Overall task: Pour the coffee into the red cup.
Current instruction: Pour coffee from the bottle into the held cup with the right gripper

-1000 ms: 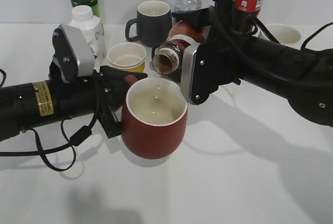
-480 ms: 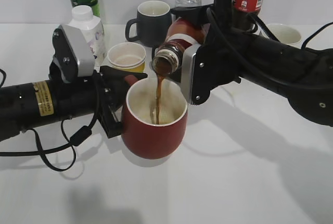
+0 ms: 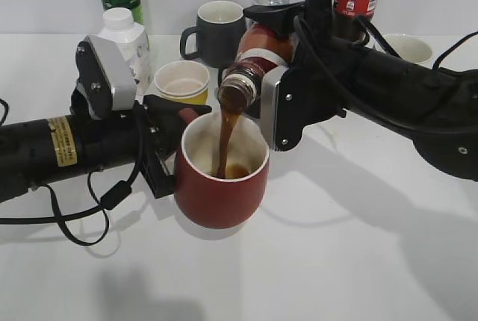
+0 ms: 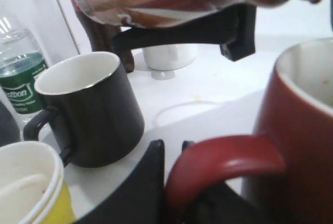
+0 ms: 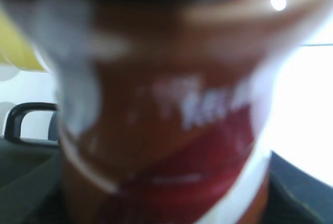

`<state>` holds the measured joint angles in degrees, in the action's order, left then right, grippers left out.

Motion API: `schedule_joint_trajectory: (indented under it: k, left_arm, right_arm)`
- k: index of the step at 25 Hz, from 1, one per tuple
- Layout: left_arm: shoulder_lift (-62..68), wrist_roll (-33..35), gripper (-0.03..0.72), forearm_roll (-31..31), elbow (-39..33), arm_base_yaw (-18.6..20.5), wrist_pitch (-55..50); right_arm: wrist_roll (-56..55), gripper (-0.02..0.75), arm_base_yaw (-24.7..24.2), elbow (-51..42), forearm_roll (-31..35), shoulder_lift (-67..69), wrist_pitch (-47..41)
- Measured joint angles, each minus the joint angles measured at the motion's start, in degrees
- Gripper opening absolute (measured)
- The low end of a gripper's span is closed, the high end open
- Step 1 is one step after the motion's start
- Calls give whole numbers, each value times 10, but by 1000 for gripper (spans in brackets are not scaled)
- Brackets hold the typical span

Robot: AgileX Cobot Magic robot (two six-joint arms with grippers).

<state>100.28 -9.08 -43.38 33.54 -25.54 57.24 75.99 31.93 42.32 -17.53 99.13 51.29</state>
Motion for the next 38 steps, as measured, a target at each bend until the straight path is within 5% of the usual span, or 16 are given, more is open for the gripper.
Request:
schedule_joint_trajectory:
  k: [38]
  left_arm:
    - [0,0,67,-19,0,0,3]
  right_arm:
    - [65,507,0,1,0,-1,14]
